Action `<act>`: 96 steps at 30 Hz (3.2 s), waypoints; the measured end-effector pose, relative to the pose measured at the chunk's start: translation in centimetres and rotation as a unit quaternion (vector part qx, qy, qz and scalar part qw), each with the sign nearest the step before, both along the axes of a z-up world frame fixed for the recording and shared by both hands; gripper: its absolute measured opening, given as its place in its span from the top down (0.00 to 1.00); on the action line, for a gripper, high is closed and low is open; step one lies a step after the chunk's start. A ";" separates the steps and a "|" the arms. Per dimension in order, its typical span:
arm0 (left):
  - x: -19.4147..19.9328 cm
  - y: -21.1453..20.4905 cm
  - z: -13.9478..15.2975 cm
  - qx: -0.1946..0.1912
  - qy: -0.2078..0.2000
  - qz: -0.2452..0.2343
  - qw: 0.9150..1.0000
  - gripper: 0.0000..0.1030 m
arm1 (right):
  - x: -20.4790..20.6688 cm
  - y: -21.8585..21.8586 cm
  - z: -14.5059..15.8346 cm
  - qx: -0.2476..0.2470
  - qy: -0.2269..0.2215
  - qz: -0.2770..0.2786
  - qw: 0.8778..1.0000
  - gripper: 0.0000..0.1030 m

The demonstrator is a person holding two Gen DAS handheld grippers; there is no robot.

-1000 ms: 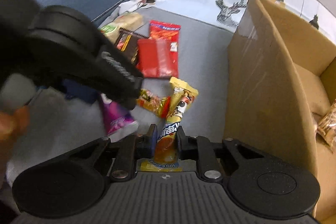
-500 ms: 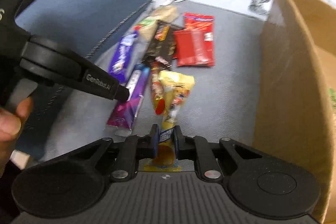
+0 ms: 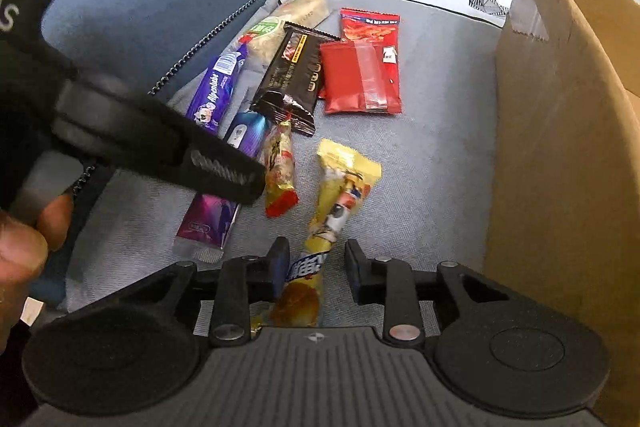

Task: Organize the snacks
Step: 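Grasp the yellow snack bar with the right tool while the left tool grasps the blue-purple tube, then lift both snacks and carry them over the cardboard box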

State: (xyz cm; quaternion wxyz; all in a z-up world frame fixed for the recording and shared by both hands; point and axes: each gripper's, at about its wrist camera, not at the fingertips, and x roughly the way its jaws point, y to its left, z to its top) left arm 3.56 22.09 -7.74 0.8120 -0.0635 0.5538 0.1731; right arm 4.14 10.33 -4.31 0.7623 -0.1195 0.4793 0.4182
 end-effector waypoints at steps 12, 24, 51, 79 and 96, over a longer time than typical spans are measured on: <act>-2.6 0.8 1.4 -0.024 -0.017 0.026 0.999 0.82 | -0.3 -0.2 1.4 0.019 0.005 0.007 1.000 0.89; -0.4 0.2 0.0 0.008 0.003 0.013 1.000 0.69 | 0.1 0.4 0.1 -0.008 0.020 -0.001 1.000 0.82; -1.6 0.2 7.3 0.004 -0.229 0.056 0.972 0.87 | 1.5 -3.3 7.3 0.136 -0.079 -0.063 0.986 0.91; 5.0 -5.5 10.7 -0.063 -0.333 0.018 0.941 0.87 | 7.5 -12.2 9.5 0.213 -0.117 -0.155 0.957 0.92; 5.3 -9.7 11.3 -0.075 -0.361 -0.059 0.927 0.87 | 9.9 -15.9 9.7 0.208 -0.130 -0.233 0.941 0.92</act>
